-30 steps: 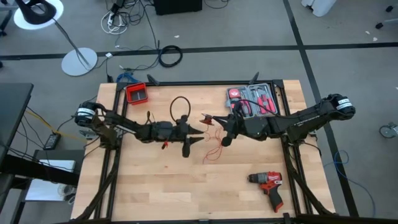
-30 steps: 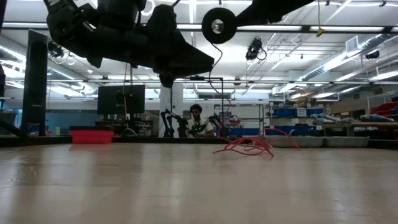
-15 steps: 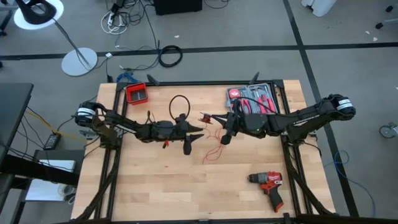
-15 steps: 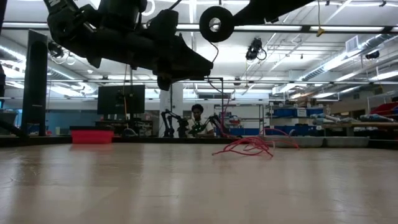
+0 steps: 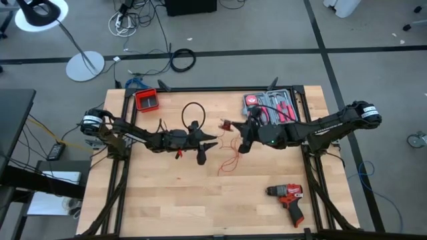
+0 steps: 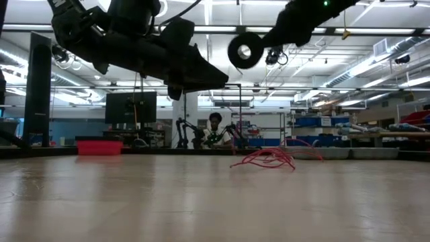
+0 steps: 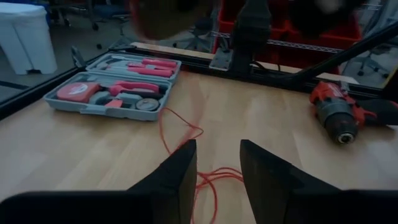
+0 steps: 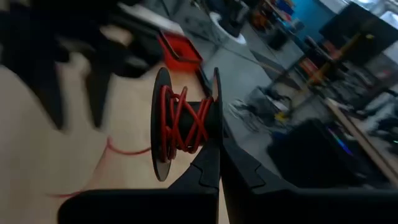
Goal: Coil cords
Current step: Uncoil the red wire from the black spool
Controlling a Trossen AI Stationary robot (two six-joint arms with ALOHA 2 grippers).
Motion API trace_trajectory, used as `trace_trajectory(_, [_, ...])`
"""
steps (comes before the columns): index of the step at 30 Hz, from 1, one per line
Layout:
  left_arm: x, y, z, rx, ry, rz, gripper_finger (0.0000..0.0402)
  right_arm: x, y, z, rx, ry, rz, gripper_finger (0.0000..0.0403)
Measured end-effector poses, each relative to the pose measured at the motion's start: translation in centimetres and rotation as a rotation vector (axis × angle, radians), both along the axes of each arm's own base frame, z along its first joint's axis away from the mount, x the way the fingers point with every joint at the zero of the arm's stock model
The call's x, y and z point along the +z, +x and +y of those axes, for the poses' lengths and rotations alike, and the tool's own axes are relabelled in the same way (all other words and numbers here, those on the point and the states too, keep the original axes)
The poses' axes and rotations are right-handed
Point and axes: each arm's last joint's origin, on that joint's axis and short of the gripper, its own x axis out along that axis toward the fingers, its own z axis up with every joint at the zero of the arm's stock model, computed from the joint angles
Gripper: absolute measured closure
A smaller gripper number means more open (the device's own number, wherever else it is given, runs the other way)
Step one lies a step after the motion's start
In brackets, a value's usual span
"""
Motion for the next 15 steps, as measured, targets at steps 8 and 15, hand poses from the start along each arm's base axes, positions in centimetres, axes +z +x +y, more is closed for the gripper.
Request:
trace_trajectory(8, [-0.03, -0.01, -0.16, -0.004, 0.004, 0.004, 0.0275, 0.00, 0.16, 0.19, 0.069, 0.082, -0.031, 0.0403])
trace_trajectory(15, [-0.21, -0.04, -0.13, 0.006, 0.015, 0.026, 0.0275, 0.42, 0.35, 0.44, 0.111, 0.109, -0.082, 0.0403])
